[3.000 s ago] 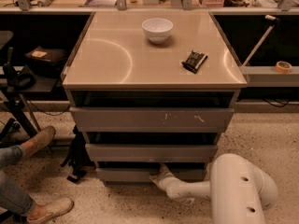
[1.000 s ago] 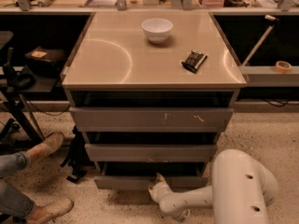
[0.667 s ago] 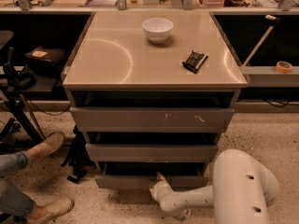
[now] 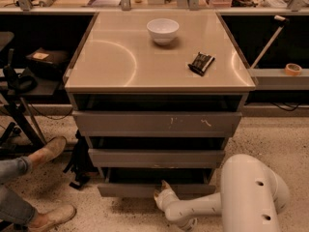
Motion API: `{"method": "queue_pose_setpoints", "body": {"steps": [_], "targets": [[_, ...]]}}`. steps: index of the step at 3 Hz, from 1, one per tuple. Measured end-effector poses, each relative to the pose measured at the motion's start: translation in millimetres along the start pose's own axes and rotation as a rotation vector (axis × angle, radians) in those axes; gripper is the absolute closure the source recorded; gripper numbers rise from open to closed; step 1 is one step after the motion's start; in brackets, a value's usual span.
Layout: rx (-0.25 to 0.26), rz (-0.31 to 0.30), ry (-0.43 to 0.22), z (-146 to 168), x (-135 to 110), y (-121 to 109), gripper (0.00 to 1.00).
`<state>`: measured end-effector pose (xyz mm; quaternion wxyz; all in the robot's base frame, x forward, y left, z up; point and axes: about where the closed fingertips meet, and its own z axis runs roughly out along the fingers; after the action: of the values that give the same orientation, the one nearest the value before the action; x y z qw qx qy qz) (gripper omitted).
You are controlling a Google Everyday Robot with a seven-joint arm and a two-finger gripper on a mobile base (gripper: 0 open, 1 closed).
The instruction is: Open bottom drawer
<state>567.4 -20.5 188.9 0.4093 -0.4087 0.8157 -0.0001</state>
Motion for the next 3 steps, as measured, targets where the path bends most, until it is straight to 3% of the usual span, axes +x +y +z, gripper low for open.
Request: {"method": "queue_pose_setpoints", "body": {"steps": [3], "targets": [[0.007,0.021,-0.006,-21,12,19,1.00]]}}
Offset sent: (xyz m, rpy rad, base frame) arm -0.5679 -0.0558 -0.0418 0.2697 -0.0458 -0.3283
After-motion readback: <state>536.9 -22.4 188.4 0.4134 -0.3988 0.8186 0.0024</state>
